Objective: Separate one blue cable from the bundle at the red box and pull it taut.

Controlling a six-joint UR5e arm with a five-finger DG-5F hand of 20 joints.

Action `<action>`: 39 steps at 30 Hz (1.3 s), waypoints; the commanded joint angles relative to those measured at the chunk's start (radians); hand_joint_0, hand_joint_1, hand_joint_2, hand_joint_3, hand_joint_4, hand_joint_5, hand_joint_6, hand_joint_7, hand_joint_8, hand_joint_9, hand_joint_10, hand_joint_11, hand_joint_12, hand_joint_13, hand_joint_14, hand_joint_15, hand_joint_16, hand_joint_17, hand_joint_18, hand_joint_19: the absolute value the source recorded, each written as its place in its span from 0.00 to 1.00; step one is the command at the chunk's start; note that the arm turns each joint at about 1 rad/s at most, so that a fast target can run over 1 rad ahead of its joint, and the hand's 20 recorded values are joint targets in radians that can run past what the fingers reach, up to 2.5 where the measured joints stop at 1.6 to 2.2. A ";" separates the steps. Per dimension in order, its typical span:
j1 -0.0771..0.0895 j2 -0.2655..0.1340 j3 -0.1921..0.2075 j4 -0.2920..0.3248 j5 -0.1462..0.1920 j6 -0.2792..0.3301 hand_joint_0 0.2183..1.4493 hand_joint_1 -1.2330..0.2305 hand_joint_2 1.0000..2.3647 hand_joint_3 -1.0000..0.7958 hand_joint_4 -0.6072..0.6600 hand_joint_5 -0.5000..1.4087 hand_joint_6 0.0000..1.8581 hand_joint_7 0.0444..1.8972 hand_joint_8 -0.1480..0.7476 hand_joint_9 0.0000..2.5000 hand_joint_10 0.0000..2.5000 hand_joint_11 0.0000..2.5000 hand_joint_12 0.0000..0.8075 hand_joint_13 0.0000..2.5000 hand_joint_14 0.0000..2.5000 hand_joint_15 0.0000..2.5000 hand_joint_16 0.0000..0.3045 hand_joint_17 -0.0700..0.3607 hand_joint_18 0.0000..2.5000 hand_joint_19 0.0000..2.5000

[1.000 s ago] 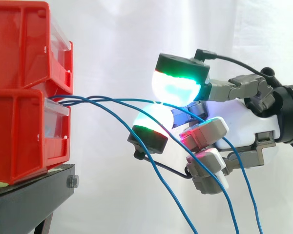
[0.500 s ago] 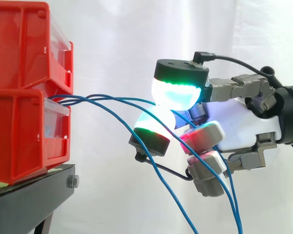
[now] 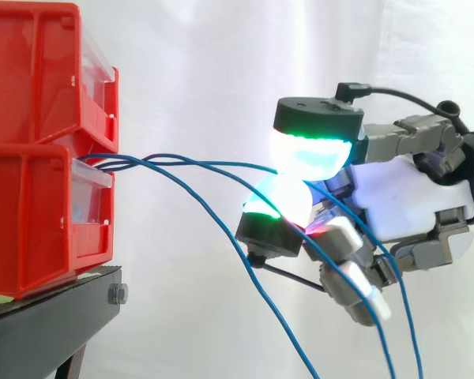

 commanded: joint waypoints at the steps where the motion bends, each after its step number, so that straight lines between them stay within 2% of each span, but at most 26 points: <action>1: 0.001 0.012 0.000 -0.026 0.002 -0.004 0.32 0.31 0.01 0.58 0.44 0.19 0.48 0.61 0.56 0.47 0.01 0.42 0.47 0.47 0.01 0.27 0.14 0.39 0.40 0.25; 2: 0.001 0.020 0.000 -0.041 0.002 -0.006 0.32 0.31 0.01 0.58 0.44 0.19 0.48 0.61 0.56 0.47 0.01 0.42 0.47 0.47 0.01 0.27 0.14 0.39 0.40 0.25; 4: 0.001 0.021 0.000 -0.051 0.001 -0.006 0.32 0.32 0.01 0.57 0.44 0.19 0.48 0.61 0.56 0.49 0.01 0.50 0.47 0.50 0.01 0.33 0.15 0.39 0.41 0.27; 8: -0.004 0.029 0.000 -0.061 -0.001 -0.006 0.32 0.32 0.01 0.57 0.45 0.19 0.48 0.60 0.55 0.49 0.01 0.54 0.47 0.53 0.01 0.42 0.15 0.40 0.41 0.29; 10: -0.004 0.037 0.000 -0.072 0.002 -0.006 0.32 0.32 0.01 0.56 0.45 0.19 0.48 0.60 0.54 0.50 0.01 0.56 0.45 0.55 0.01 0.51 0.16 0.41 0.42 0.31; 11: -0.005 0.038 -0.002 -0.083 0.002 -0.004 0.32 0.32 0.01 0.57 0.45 0.19 0.48 0.60 0.54 0.50 0.01 0.56 0.46 0.56 0.01 0.52 0.16 0.41 0.42 0.32; 13: -0.007 0.044 0.000 -0.100 0.001 -0.001 0.32 0.32 0.01 0.56 0.46 0.19 0.48 0.60 0.53 0.51 0.00 0.62 0.43 0.59 0.00 0.65 0.16 0.42 0.46 0.39; 14: -0.011 0.044 -0.002 -0.112 -0.002 0.000 0.32 0.32 0.02 0.57 0.45 0.19 0.48 0.60 0.53 0.51 0.00 0.65 0.42 0.60 0.00 0.67 0.16 0.42 0.47 0.39; 15: -0.014 0.044 -0.002 -0.118 -0.002 0.002 0.32 0.32 0.02 0.56 0.46 0.19 0.48 0.60 0.52 0.52 0.00 0.67 0.42 0.60 0.03 0.69 0.16 0.42 0.47 0.41; 16: -0.014 0.044 0.000 -0.121 -0.004 0.002 0.32 0.32 0.02 0.56 0.46 0.19 0.48 0.60 0.52 0.52 0.01 0.71 0.43 0.57 0.13 0.68 0.16 0.41 0.48 0.45; 17: -0.018 0.046 -0.002 -0.124 -0.007 0.002 0.32 0.32 0.01 0.56 0.46 0.19 0.48 0.60 0.51 0.51 0.06 0.70 0.43 0.56 0.21 0.66 0.16 0.41 0.49 0.46; 18: -0.021 0.046 -0.002 -0.130 -0.014 0.002 0.32 0.32 0.01 0.56 0.46 0.19 0.48 0.59 0.51 0.49 0.19 0.67 0.44 0.53 0.34 0.64 0.15 0.40 0.51 0.50; 19: -0.021 0.046 -0.002 -0.130 -0.014 0.002 0.32 0.32 0.01 0.57 0.46 0.19 0.48 0.59 0.51 0.49 0.21 0.67 0.44 0.52 0.43 0.61 0.15 0.40 0.52 0.53; 20: -0.024 0.048 -0.002 -0.135 -0.021 0.002 0.32 0.32 0.01 0.57 0.46 0.19 0.48 0.59 0.51 0.47 0.28 0.66 0.46 0.50 0.52 0.59 0.15 0.40 0.54 0.57; 21: -0.027 0.051 -0.003 -0.141 -0.028 0.002 0.32 0.32 0.01 0.56 0.47 0.19 0.48 0.59 0.51 0.45 0.43 0.63 0.46 0.47 0.65 0.58 0.14 0.39 0.56 0.63; 23: -0.028 0.054 -0.008 -0.144 -0.033 0.002 0.32 0.32 0.01 0.56 0.47 0.19 0.48 0.59 0.51 0.43 0.60 0.60 0.47 0.44 0.78 0.56 0.14 0.39 0.58 0.69; 25: -0.030 0.081 -0.063 -0.132 -0.030 0.002 0.32 0.32 0.01 0.56 0.47 0.19 0.48 0.59 0.51 0.41 0.70 0.58 0.48 0.41 0.92 0.54 0.14 0.38 0.59 0.73; 26: -0.030 0.092 -0.080 -0.124 -0.028 0.003 0.32 0.32 0.02 0.56 0.47 0.19 0.48 0.59 0.52 0.41 0.72 0.58 0.48 0.40 0.94 0.54 0.14 0.38 0.59 0.74; 27: -0.030 0.110 -0.127 -0.081 -0.019 0.006 0.32 0.32 0.01 0.56 0.47 0.19 0.48 0.59 0.51 0.40 0.74 0.58 0.49 0.40 0.97 0.56 0.14 0.38 0.60 0.76; 28: -0.030 0.120 -0.143 -0.061 -0.016 0.006 0.32 0.32 0.01 0.56 0.47 0.19 0.48 0.58 0.51 0.40 0.76 0.59 0.49 0.38 1.00 0.54 0.14 0.39 0.60 0.78; 34: -0.025 0.153 -0.239 0.054 -0.001 0.011 0.32 0.32 0.01 0.56 0.47 0.19 0.48 0.58 0.51 0.37 0.92 0.56 0.50 0.36 1.00 0.56 0.14 0.39 0.59 0.75; 38: -0.025 0.153 -0.250 0.094 -0.001 0.012 0.32 0.32 0.01 0.56 0.47 0.19 0.48 0.58 0.52 0.37 0.94 0.57 0.49 0.36 1.00 0.56 0.14 0.39 0.59 0.74; 39: -0.024 0.153 -0.250 0.120 0.001 0.012 0.32 0.32 0.01 0.56 0.47 0.19 0.48 0.58 0.51 0.37 0.94 0.56 0.49 0.36 1.00 0.55 0.14 0.39 0.59 0.74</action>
